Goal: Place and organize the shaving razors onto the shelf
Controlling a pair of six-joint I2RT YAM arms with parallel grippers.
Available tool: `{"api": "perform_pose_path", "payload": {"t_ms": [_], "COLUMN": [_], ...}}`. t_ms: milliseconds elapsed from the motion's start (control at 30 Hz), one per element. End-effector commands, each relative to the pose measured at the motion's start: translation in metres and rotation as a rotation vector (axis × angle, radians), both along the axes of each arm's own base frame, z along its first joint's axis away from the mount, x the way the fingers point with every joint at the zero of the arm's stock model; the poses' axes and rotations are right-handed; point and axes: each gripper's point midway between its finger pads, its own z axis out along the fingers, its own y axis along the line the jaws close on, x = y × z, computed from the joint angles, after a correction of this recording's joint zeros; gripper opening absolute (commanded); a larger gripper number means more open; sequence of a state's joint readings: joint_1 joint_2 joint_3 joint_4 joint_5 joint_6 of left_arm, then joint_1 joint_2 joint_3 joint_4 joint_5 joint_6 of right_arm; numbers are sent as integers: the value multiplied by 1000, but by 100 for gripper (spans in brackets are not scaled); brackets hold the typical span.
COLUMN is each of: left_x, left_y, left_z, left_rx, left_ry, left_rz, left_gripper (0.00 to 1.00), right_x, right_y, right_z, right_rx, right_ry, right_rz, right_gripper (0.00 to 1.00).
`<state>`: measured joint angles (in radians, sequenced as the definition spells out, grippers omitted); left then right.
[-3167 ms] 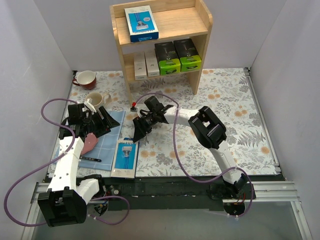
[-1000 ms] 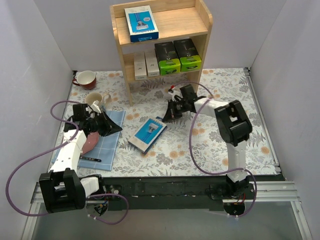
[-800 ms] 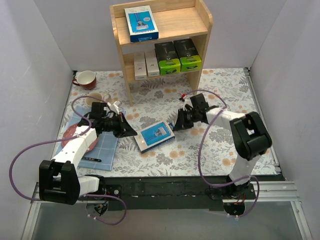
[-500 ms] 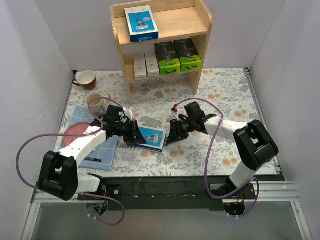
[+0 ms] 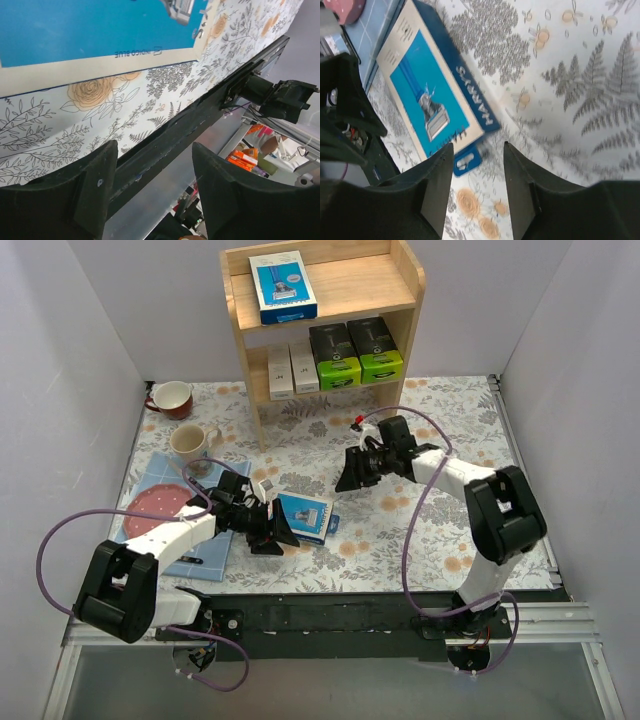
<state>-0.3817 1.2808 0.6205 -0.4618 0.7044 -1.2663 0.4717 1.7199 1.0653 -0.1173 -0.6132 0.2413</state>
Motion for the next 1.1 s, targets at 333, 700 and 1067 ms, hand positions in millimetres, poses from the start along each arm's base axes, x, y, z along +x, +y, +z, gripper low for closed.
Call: {"api": "perform_pose_path", "payload": {"t_ms": [333,700,1067], "left_x": [68,108,93], "left_y": [37,20,31], "left_z": [-22,-23,-43], "left_rx": [96,17,65], "left_ry": [-84,-63,14], "left_rz": [288,338,434], "left_gripper": [60,61,62], "right_x": [24,-28,-33], "right_y": [57,50,2], "right_z": [-28,-32,-23], "right_rx": [46,54,-11], "right_ry": [15,119,164], "right_rz": [141,152,16], "right_gripper": [61,63,68]}}
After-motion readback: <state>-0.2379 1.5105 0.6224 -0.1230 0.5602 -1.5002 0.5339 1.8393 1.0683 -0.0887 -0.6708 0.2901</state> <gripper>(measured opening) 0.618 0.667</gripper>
